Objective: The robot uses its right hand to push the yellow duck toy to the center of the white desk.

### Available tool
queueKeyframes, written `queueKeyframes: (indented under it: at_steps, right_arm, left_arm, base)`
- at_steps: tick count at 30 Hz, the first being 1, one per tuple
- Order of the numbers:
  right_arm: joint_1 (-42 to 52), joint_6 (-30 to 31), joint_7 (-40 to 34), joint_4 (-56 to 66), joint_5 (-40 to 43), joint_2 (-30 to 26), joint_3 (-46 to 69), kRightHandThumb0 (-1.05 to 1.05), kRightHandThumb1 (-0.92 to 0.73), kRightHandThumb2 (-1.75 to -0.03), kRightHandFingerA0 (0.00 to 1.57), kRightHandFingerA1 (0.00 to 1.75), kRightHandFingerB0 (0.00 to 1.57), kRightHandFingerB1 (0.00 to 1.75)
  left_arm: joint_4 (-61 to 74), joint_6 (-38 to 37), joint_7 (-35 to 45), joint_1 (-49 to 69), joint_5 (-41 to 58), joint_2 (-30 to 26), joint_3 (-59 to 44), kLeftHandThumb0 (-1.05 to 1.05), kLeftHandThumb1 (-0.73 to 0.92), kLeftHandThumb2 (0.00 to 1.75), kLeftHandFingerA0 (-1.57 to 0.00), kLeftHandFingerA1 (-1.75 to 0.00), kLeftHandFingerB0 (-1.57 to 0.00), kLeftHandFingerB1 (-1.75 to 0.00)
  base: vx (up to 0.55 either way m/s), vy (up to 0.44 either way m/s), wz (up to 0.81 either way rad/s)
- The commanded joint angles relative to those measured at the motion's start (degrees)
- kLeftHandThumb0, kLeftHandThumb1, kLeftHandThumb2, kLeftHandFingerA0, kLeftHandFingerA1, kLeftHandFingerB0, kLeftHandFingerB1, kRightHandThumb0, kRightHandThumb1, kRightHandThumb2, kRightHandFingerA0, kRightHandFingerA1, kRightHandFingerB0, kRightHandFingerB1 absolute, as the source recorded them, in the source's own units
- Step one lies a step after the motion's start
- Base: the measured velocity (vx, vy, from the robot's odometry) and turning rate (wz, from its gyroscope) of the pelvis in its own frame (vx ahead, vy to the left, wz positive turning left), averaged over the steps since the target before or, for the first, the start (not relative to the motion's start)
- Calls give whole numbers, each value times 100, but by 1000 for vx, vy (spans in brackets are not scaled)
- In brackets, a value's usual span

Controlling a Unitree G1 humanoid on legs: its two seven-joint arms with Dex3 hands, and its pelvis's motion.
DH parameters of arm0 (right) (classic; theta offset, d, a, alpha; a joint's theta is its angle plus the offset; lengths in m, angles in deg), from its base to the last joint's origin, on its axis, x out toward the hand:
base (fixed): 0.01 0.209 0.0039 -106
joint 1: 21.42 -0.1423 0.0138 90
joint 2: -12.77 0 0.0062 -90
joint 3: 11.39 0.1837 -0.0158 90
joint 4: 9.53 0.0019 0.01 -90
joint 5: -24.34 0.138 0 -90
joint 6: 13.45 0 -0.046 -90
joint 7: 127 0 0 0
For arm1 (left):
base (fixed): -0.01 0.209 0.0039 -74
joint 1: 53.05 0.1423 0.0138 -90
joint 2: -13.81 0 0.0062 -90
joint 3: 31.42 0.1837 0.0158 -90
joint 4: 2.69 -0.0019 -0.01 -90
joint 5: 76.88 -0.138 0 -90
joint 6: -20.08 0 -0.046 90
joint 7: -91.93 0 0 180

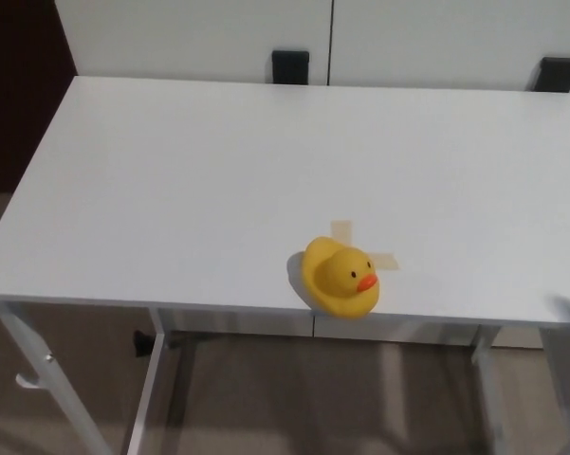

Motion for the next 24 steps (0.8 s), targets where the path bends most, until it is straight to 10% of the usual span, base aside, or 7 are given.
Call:
queueKeyframes:
  at_steps: [1,7,8,11,24]
  right_arm:
    - [1520,-1231,-160,-2140,1018,-639,1534,-44,-57,-98,42,82,9,68]
    - [2118,-1461,-473,-2570,710,-609,1542,-33,-34,-124,47,88,13,81]
    - [2301,-1532,-329,-2791,827,-480,1613,-25,-25,-137,74,77,40,79]
    - [2463,-1636,111,-3177,1109,-267,1734,-25,-38,-114,85,80,56,75]
    - [2586,-1688,1799,-3644,1355,-167,1413,-13,-8,-129,112,57,94,54]
  left_arm:
    - [-31,-412,-259,63,-203,-145,107,5,-55,160,-145,-88,-157,-76]
    - [-22,-394,-280,63,-164,-142,96,12,-54,159,-150,-89,-154,-81]
    - [-50,-404,-286,46,-169,-153,101,13,-61,171,-147,-101,-153,-93]
    - [-64,-415,-272,42,-176,-177,111,8,-56,160,-149,-87,-155,-81]
    - [-60,-430,-232,75,-128,-228,41,6,-54,158,-155,-94,-152,-86]
  base:
    - [0,0,0]
    - [0,0,0]
    - [0,0,0]
    - [0,0,0]
    - [0,0,0]
